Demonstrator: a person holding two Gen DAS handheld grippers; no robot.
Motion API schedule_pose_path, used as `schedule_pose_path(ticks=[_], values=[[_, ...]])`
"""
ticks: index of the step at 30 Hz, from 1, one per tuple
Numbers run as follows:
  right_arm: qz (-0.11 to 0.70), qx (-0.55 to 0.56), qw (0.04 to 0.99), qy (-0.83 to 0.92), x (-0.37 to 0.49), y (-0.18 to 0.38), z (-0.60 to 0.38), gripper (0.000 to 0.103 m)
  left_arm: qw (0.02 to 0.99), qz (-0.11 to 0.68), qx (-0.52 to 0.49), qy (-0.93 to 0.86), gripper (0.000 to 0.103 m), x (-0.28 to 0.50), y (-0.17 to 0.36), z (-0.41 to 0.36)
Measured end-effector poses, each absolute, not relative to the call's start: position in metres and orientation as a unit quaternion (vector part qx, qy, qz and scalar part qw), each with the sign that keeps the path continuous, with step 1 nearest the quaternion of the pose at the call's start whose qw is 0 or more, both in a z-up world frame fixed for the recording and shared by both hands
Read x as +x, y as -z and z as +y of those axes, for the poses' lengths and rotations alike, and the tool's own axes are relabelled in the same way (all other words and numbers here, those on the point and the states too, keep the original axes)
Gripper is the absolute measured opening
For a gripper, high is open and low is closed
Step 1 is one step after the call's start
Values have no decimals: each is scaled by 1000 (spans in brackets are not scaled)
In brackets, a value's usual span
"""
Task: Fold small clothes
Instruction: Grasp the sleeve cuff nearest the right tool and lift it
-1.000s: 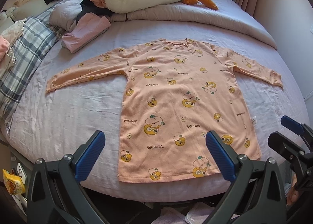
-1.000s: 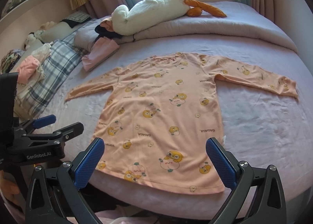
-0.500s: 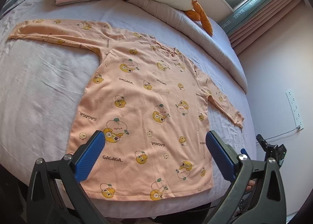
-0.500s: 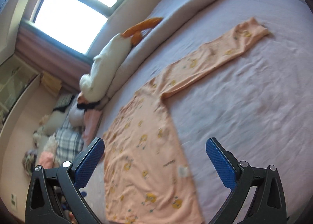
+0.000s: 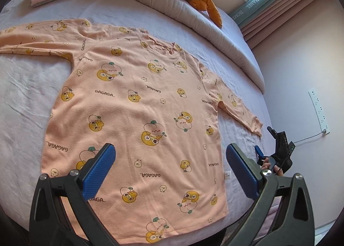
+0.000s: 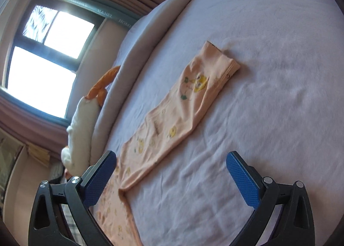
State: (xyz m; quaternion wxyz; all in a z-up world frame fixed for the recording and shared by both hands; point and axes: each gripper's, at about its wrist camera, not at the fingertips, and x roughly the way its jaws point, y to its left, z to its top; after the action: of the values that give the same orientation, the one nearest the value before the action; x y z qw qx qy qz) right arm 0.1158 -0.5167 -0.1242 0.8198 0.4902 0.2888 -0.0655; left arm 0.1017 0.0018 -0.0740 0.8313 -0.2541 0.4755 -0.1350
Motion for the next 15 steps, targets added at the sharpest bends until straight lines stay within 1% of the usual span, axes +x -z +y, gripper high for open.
schedule_pose_path(ticks=[2,4,6,8,9,11,12,13,14,15], values=[[282,511,809,74,125,134,-528,99,830,480,-253,132,103,107,76,-1],[266,520,809,72,133,134,-536,97,826,487,-252,128,103,113,79,-4],[264,520,809,71,145,133,-540,90,822,492,-254,130,103,118,81,-7],[267,528,803,70,156,138,-545,70,821,495,-251,131,103,122,81,-11],[268,534,798,71,160,142,-548,64,822,497,-247,130,103,124,82,-13],[268,544,792,74,165,149,-552,39,821,500,-243,132,103,126,83,-17],[268,546,790,75,168,151,-554,32,820,501,-242,134,103,128,84,-18],[270,550,787,77,169,155,-555,18,820,501,-242,135,103,129,84,-19],[273,553,782,85,172,159,-557,2,820,501,-242,135,103,130,84,-19],[270,560,779,85,170,163,-560,0,821,500,-241,133,103,131,84,-18]])
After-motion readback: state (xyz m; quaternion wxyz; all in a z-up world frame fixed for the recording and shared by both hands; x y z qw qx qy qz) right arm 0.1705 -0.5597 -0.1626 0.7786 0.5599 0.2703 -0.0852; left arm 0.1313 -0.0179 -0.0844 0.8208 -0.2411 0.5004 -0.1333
